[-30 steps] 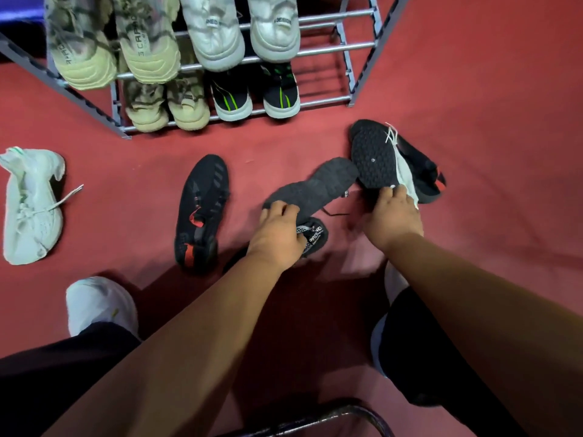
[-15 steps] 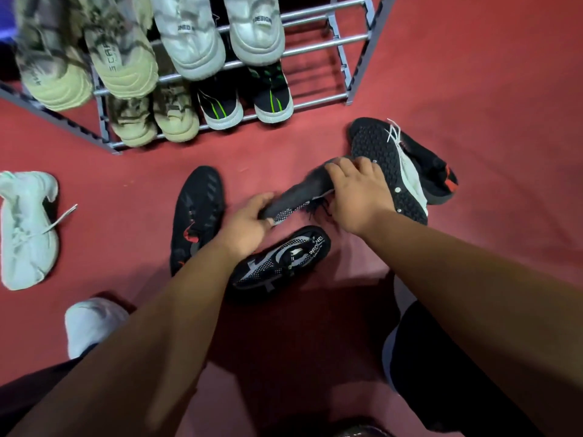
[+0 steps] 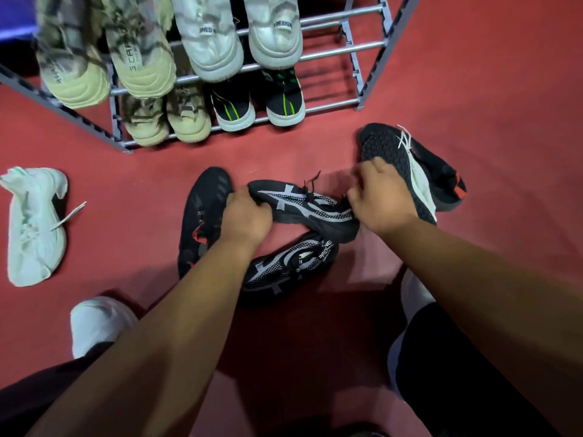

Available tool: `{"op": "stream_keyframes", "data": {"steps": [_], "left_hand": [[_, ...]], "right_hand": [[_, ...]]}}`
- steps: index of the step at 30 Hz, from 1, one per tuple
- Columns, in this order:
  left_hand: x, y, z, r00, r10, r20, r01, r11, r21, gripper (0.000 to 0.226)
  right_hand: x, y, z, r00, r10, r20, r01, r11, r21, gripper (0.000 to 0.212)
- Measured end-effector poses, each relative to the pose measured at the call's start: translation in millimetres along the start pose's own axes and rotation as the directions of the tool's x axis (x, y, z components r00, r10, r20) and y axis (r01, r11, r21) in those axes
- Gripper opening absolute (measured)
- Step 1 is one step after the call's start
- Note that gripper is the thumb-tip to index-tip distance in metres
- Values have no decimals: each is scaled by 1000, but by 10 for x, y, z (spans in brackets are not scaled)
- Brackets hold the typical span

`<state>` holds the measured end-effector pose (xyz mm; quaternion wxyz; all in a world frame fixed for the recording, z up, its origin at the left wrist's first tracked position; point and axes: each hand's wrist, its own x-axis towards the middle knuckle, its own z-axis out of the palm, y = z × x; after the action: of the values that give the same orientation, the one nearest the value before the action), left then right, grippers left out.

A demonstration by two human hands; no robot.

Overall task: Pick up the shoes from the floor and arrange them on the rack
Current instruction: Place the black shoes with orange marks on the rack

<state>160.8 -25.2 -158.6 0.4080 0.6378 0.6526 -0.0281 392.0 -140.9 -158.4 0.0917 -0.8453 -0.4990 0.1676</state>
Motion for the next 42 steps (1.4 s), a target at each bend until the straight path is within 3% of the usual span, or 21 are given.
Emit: {"op": "stream_keyframes", "data": {"steps": [2, 4, 6, 8, 10, 15, 18, 20, 26, 29, 33, 37, 42], "left_hand": [[-118, 101, 114, 980, 183, -76, -164, 965, 205, 53], [-206, 273, 233, 932, 342, -123, -286, 899, 332, 49], [-259, 488, 376, 920, 389, -48, -364, 893, 264, 42], [-270, 660, 535, 906, 412, 101, -423, 891, 165, 39], [-275, 802, 691, 870, 457, 185, -486, 857, 173, 37], [-304, 1060, 1044, 778, 575, 252, -622, 762, 182, 39], [-297, 1107, 1181, 775, 580, 252, -626, 758, 182, 39], [-291, 1108, 1221, 788, 574, 221, -612, 768, 187, 37], [-303, 1065, 1233, 811, 538, 231, -581, 788, 203, 35], [-302, 1028, 1216, 820, 524, 231, -567, 797, 208, 37], [-294, 943, 1128, 842, 497, 208, -535, 820, 205, 38], [-288, 799, 919, 851, 492, 185, -523, 828, 202, 36], [-347, 596, 504, 887, 443, 129, -461, 858, 226, 37]], "right_hand": [[28, 215, -81, 989, 64, -136, -61, 998, 29, 29], [62, 447, -171, 963, 164, -213, -157, 986, 51, 29], [83, 708, -252, 932, 291, -218, -282, 957, 69, 33], [71, 935, -335, 897, 417, -148, -401, 907, 129, 44], [45, 1107, -392, 877, 474, -77, -456, 873, 173, 59], [39, 1385, -322, 870, 465, 161, -464, 885, -48, 76], [132, 1485, -385, 840, 477, 259, -527, 832, 174, 78], [141, 1575, -412, 836, 459, 301, -528, 822, 213, 80], [43, 1666, -396, 866, 313, 391, -340, 940, 0, 111], [-26, 1560, -316, 890, 294, 347, -261, 955, -139, 111], [-104, 1410, -237, 900, 321, 295, -294, 947, -131, 105], [-104, 1327, -474, 912, 312, 266, -283, 948, -145, 115], [-136, 1050, -897, 892, 421, 165, -378, 894, -242, 126]]}}
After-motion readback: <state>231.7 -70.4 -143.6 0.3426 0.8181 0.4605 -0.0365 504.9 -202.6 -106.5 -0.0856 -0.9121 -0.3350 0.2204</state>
